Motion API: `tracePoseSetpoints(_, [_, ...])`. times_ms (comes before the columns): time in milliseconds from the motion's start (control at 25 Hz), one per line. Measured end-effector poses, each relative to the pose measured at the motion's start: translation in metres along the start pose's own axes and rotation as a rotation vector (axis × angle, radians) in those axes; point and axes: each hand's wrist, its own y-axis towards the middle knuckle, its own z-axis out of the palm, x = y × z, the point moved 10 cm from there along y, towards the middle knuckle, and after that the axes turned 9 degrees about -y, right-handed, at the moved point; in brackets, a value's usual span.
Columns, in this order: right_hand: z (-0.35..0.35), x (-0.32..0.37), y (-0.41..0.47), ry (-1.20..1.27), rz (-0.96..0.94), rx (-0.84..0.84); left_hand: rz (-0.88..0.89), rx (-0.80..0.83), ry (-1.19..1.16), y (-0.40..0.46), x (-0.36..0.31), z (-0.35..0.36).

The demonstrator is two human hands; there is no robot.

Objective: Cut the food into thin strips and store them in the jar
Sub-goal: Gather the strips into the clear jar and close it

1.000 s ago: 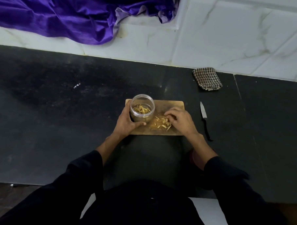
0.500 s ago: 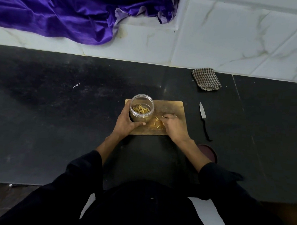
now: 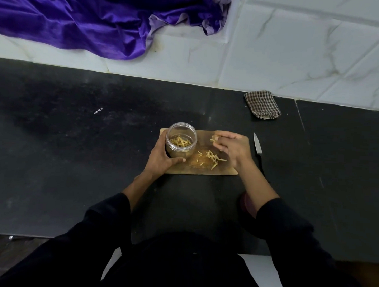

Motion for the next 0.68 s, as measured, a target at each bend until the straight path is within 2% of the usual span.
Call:
tracePoseSetpoints(80, [0.013, 0.023, -0.007, 0.048, -0.038, 0.053, 0.002, 0.005, -0.001, 0.001, 0.0, 0.0])
tracePoseSetpoints(160, [0.035, 0.047, -0.014, -0.047, -0.138, 0.102, 0.007, 0.006, 0.006, 0.001, 0.0, 0.0])
tracePoseSetpoints(360, [0.092, 0.08, -0.027, -0.665, -0.457, 0.112, -0.001, 0.005, 0.007, 0.001, 0.001, 0.001])
tracePoseSetpoints(560, [0.094, 0.084, -0.029, -0.83, -0.487, 0.096, -0.014, 0.009, 0.01, 0.002, 0.004, 0.001])
tracePoseSetpoints(680, [0.089, 0.089, -0.03, -0.801, -0.51, 0.058, -0.012, 0.008, 0.009, 0.001, 0.004, 0.001])
